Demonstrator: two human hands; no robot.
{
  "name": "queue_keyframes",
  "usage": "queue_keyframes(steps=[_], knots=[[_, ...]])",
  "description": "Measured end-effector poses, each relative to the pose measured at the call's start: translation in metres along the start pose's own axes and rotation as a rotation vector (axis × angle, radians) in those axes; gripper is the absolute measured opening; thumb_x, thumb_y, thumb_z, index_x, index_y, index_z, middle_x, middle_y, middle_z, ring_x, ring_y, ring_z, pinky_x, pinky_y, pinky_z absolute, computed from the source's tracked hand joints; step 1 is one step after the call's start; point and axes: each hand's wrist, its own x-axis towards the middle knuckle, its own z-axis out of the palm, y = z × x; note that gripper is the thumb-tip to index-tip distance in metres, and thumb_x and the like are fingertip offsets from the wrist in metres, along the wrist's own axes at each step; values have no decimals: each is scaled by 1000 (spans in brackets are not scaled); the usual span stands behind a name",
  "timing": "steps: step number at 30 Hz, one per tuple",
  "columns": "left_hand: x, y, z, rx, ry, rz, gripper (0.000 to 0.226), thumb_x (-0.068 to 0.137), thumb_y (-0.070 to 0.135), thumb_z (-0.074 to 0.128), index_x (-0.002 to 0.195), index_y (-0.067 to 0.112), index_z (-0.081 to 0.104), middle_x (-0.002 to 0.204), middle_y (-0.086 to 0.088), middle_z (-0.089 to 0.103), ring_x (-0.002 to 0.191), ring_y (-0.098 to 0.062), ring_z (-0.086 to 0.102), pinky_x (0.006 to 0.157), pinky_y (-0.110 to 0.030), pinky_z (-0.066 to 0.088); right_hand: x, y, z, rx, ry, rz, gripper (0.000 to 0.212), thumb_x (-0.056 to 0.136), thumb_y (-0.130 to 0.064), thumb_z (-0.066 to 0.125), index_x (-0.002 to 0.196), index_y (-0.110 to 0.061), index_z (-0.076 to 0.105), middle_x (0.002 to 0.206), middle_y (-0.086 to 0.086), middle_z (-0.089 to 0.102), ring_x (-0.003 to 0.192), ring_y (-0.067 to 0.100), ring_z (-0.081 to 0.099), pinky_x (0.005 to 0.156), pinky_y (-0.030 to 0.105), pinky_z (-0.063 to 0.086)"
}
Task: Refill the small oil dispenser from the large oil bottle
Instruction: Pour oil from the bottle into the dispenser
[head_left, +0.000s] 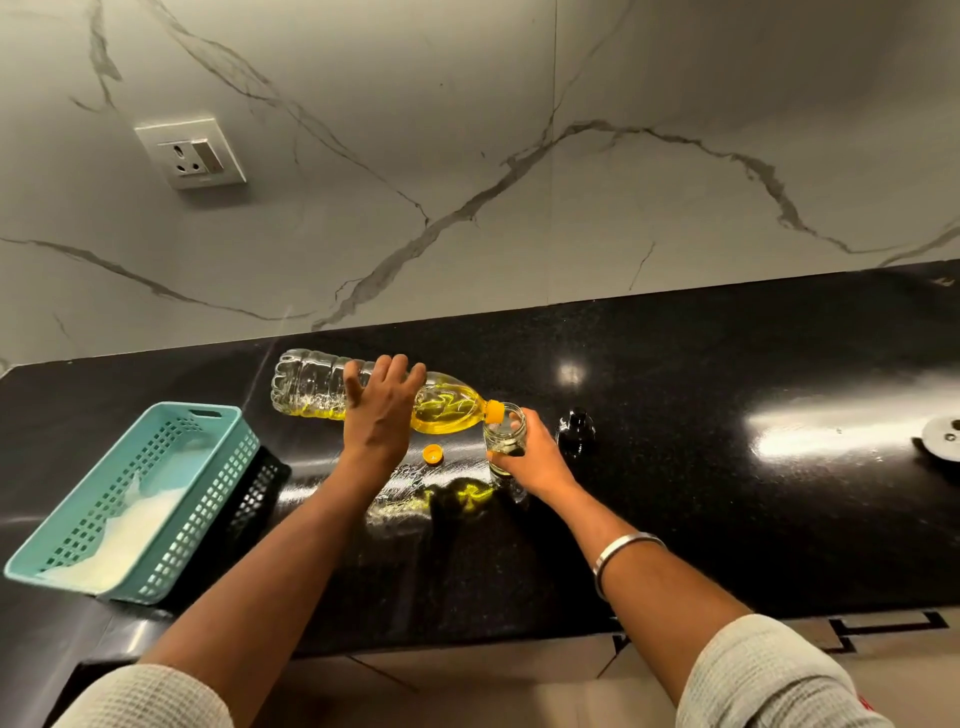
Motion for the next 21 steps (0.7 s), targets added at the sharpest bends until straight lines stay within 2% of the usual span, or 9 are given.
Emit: queue_keyframes(steps=[6,15,21], knots=[[0,4,-8,51,-21,20,71,53,-10,72,115,23,62,107,-2,58,107,-24,57,94,-41,20,-1,0,0,1,-10,3,62,73,-17,81,124,-22,46,125,2,54,113,16,54,95,29,44],[1,7,-20,100,-94,23,72,61,-7,67,124,26,53,118,0,52,120,-23,49,99,-41,15,-4,-4,-1,1,-19,3,61,73,-17,81,124,-20,46,125,1,53,112,15,54,91,24,42],[0,7,-25,136,-100,36,70,61,-1,72,123,27,54,119,0,54,121,-23,49,100,-41,15,-5,-5,0,-10,-25,5,60,74,-18,81,124,-20,47,125,1,53,111,14,54,91,25,43]])
